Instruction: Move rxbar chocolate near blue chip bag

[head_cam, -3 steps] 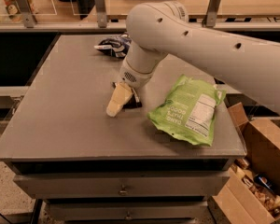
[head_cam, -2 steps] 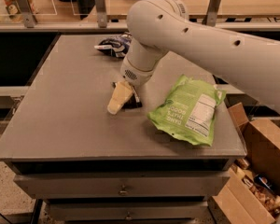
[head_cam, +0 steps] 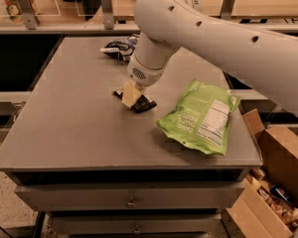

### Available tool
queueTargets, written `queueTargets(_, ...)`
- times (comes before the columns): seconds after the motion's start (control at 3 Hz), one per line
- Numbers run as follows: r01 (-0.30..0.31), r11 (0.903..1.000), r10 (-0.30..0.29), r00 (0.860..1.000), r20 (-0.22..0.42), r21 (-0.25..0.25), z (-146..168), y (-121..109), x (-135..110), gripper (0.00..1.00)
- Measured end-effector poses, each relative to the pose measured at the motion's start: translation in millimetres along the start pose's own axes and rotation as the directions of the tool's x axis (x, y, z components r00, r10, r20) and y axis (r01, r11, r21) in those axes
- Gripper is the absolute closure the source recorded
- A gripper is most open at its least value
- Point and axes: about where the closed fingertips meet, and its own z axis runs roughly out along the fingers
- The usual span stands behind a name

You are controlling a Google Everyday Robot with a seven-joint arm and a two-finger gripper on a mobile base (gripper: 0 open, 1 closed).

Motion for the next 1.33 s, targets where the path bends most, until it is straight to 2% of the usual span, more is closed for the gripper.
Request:
queueTargets(0.33, 0.000, 1.0000, 0.000, 1.000, 0.000, 0.000, -7.4, -0.2, -2.7, 1.00)
queueTargets(0.67, 0.000, 1.0000, 0.000, 1.000, 0.000, 0.000, -7.4, -0.2, -2.8, 1.00)
queueTargets(1.0, -0.027, 0.9968, 0.021, 0.997, 0.077, 0.075, -24.9, -39.8, -10.6, 1.00)
queueTargets(1.33, -0.070, 0.9842, 0.043, 0.986, 0.164, 0.163, -47.4, -97.4, -24.7, 1.00)
